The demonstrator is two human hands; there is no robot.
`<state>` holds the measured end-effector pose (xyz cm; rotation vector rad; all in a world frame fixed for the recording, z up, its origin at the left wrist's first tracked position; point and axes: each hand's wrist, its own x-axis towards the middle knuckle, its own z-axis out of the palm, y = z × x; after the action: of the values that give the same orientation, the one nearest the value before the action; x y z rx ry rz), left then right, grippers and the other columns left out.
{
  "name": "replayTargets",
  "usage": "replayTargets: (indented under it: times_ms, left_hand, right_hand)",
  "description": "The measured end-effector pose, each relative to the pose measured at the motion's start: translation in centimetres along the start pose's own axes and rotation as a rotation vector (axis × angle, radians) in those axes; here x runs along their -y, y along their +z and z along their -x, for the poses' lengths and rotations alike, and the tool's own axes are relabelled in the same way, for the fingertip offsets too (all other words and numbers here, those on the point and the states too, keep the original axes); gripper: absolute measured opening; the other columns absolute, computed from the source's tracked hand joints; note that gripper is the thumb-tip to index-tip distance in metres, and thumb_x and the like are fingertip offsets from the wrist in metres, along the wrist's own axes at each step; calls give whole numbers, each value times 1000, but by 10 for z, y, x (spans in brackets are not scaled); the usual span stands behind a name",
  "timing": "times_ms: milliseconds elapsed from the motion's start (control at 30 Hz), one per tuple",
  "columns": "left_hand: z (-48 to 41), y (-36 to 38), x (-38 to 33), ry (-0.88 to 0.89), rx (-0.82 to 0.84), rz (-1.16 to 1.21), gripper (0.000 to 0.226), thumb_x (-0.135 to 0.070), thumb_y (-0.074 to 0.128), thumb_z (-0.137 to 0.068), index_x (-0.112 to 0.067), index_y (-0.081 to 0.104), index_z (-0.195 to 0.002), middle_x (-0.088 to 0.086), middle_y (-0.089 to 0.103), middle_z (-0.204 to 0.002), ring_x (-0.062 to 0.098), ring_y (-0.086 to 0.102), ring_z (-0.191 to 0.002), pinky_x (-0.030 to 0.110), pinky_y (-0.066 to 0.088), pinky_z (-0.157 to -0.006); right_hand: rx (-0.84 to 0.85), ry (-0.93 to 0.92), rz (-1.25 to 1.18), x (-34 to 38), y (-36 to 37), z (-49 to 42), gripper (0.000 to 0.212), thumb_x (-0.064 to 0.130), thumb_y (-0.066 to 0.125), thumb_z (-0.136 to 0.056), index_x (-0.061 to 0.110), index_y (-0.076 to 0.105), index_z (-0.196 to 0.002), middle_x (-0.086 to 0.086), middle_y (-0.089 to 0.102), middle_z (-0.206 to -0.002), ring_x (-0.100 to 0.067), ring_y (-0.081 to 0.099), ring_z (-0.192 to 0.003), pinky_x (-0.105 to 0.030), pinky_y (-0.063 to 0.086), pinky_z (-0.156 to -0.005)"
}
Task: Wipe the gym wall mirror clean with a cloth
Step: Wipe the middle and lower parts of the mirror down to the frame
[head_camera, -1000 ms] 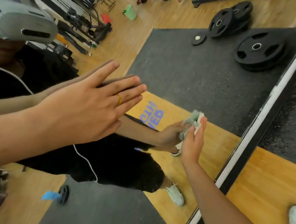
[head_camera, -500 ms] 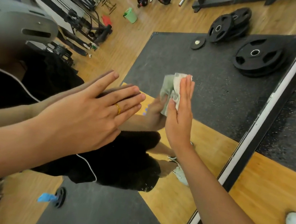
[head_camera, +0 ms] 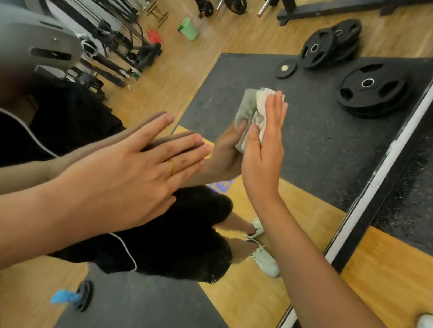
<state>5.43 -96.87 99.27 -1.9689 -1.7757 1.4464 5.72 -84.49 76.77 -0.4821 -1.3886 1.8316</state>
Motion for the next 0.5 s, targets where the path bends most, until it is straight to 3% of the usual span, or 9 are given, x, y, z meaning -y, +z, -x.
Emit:
replayTargets:
  times_ms: [67, 200, 300, 367, 500]
  left_hand:
    - [0, 1, 0, 9, -2, -2, 67, -38, 30, -101, 2, 39, -154, 19, 28, -166, 35, 22, -157, 64, 7, -126]
    - [2, 0, 3, 12, 14, -6, 68, -39, 29, -102, 2, 38, -155, 19, 26, -167, 35, 19, -157, 64, 6, -126]
    - [3, -2, 4, 15, 32, -9, 68, -40, 32, -100, 1, 41, -154, 18, 27, -166, 35, 20, -157, 64, 7, -126]
    - [4, -3, 1, 9, 31, 1, 69, -41, 34, -99, 1, 43, -152, 18, 30, -165, 35, 23, -156, 65, 9, -125]
    - [-3, -9, -5, -18, 25, 55, 68, -40, 36, -96, 1, 50, -149, 18, 39, -161, 36, 31, -153, 61, 9, -126]
  right_hand:
    - [-5, -3, 26, -22, -7, 3, 55, 12, 36, -110, 13, 23, -163, 14, 12, -167, -7, 2, -158, -35, 11, -130]
    - [-93, 267, 12, -70, -27, 16, 53, 18, 35, -112, 19, 21, -164, 9, 15, -171, -6, 4, -158, -19, 11, -126]
    - [-113, 423, 23, -89, -37, 22, 53, 23, 35, -113, 24, 20, -165, 11, 15, -171, -5, 7, -157, -31, 15, -129]
    - [-103, 466, 32, -96, -45, 26, 54, 25, 35, -113, 24, 19, -165, 9, 15, -172, -8, 13, -157, -37, 18, -129]
    - [-41, 484, 77, -102, -55, 29, 55, 21, 35, -113, 22, 18, -165, 6, 14, -172, -12, 12, -158, -35, 18, -129]
